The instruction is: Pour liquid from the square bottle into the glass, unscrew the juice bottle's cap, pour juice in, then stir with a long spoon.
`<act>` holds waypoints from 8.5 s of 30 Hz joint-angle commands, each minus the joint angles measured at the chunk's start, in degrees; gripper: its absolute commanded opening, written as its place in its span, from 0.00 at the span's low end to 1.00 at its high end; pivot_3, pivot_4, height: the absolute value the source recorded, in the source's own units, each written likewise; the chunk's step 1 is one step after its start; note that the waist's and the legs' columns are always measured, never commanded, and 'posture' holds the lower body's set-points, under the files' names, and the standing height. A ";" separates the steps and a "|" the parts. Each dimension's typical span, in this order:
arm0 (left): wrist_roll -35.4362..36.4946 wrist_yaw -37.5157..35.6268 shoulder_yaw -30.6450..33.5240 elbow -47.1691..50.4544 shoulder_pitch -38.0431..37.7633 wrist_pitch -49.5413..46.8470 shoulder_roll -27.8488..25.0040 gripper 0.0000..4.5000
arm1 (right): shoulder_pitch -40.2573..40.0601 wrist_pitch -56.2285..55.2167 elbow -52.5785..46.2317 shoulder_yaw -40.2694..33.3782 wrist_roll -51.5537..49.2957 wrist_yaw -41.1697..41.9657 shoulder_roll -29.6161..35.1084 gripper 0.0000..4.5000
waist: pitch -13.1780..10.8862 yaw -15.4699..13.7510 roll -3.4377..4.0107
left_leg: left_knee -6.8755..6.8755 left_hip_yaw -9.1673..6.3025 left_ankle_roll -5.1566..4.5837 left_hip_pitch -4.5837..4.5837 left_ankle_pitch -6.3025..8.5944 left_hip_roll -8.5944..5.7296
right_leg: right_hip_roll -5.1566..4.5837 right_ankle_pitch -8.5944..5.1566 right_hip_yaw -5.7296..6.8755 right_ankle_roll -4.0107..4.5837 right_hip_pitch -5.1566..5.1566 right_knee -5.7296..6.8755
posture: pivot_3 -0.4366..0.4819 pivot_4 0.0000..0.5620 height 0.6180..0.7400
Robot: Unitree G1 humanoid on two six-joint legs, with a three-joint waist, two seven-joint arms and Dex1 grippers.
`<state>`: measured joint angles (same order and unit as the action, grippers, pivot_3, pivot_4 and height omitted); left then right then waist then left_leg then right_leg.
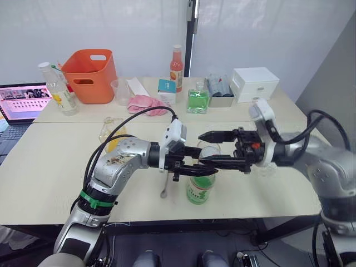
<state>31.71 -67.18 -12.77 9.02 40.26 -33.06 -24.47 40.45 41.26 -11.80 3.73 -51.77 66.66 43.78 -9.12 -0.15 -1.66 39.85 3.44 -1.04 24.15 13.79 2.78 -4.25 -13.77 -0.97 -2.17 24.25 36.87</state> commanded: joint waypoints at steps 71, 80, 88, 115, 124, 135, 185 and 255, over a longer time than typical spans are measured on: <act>-1.78 -2.32 -2.40 -1.51 1.19 2.67 -0.91 0.38 | -6.18 7.26 -14.85 -14.28 0.62 -9.60 -3.14 0.92 | -0.01 -0.34 0.04 | 0.00 -0.02 0.01 0.01 0.00 -0.01 | -0.06 0.00 0.00 0.00 0.03 0.10 | 0.48 0.27 0.79; -2.04 -2.70 -2.32 -2.96 1.33 3.63 -0.38 0.38 | -17.68 19.09 -38.99 -15.58 -4.41 -49.08 -11.05 0.92 | -0.01 -0.35 0.05 | 0.02 -0.01 0.03 0.00 -0.01 -0.03 | -0.08 0.00 -0.05 0.00 0.02 0.12 | 0.48 0.27 0.79; -1.90 -3.71 -2.39 -4.03 2.04 3.77 -0.30 0.38 | -18.90 20.81 -42.50 -16.77 -13.37 -63.14 -9.75 0.92 | -0.01 -0.37 0.04 | 0.02 -0.02 0.02 0.00 -0.02 -0.04 | -0.06 -0.01 -0.03 0.00 0.00 0.09 | 0.48 0.27 0.79; -2.49 -3.62 -3.10 -3.56 1.79 3.53 -0.70 0.38 | -4.52 1.27 -6.79 -1.02 -5.51 -0.17 4.30 0.38 | -0.01 0.54 0.05 | -0.02 -0.04 0.00 0.00 -0.01 0.00 | 0.02 0.00 -0.02 0.00 -0.05 -0.08 | 0.48 0.27 0.79; -2.44 -2.65 -3.01 -2.70 1.63 3.03 -0.72 0.38 | 8.64 -5.39 11.92 5.77 7.99 18.39 -0.04 0.38 | -0.02 -0.01 0.05 | -0.02 -0.03 -0.05 0.09 0.02 -0.03 | -0.03 -0.01 -0.01 -0.02 0.01 -0.11 | 0.48 0.27 0.79; -2.54 -2.10 -2.91 -2.77 1.39 3.44 -0.61 0.38 | -2.15 8.70 -11.40 -16.08 -7.82 -7.14 1.13 1.00 | -0.01 -0.58 0.05 | 0.00 -0.09 -0.04 0.07 0.02 -0.02 | -0.06 0.00 0.02 -0.02 0.00 -0.02 | 0.48 0.27 0.79; -2.04 -3.71 -3.44 -0.85 -0.09 1.67 -1.35 0.38 | 13.92 -4.77 17.32 12.30 12.13 21.90 0.37 0.49 | 0.00 0.30 0.08 | -0.05 -0.06 -0.05 0.00 0.00 0.01 | 0.01 -0.02 -0.02 0.00 -0.07 -0.09 | 0.48 0.27 0.79; -1.78 -3.24 -3.47 -0.56 -0.67 1.48 -2.35 0.38 | 14.27 2.03 14.40 11.28 4.91 19.42 4.84 0.36 | 0.05 -0.07 -0.01 | -0.04 -0.06 -0.11 0.06 0.03 0.00 | 0.01 -0.03 -0.05 -0.01 0.00 -0.10 | 0.48 0.27 0.79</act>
<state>31.27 -69.24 -14.45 8.25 40.60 -30.37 -25.50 54.19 43.11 0.29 15.24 -48.27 83.25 47.97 -9.07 -0.23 -1.67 39.80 3.38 -1.15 24.22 13.82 2.77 -4.25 -13.80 -1.00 -2.19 24.25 36.77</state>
